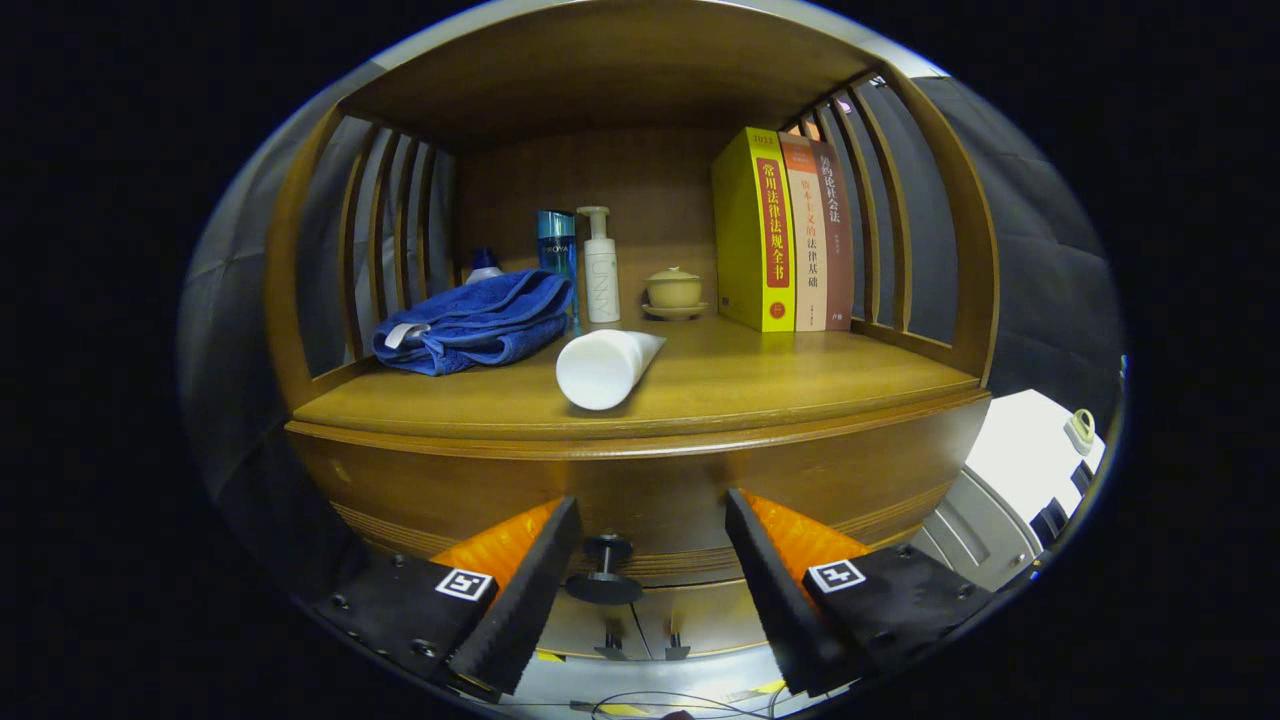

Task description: Pull open the drawer, take out the items inside it, and place them on the countertop above the cabinet.

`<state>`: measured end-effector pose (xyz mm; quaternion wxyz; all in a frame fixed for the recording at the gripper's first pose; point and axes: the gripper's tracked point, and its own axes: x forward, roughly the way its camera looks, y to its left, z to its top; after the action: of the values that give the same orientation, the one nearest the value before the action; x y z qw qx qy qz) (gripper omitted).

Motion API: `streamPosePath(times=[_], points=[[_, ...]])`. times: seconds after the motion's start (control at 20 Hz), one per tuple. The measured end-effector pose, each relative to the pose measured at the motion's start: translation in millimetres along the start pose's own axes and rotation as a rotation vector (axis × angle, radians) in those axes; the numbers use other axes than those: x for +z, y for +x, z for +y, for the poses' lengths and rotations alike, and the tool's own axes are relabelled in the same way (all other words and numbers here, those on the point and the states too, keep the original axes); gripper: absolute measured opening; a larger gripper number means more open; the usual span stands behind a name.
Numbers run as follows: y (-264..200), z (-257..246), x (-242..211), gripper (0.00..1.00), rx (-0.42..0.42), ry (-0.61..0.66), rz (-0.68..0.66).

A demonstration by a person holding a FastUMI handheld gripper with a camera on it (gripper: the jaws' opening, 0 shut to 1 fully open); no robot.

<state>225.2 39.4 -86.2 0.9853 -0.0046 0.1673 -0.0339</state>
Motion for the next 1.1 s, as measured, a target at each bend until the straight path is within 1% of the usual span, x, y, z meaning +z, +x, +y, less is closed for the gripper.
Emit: streamPosePath(times=[0.15, 0.3, 0.45, 0.6, 0.9, 1.1], points=[[-4, -2, 3, 0.98, 0.001, 0.001, 0.002], [-26, -3, 20, 0.98, -0.003, 0.005, -0.040], [-56, -5, 36, 0.98, -0.014, -0.014, -0.072], [-91, -10, 53, 0.98, -0.020, -0.005, -0.116], [-165, -25, 92, 0.98, -0.043, 0.002, -0.246], [-202, -32, 97, 0.98, -0.062, -0.029, -0.307]])
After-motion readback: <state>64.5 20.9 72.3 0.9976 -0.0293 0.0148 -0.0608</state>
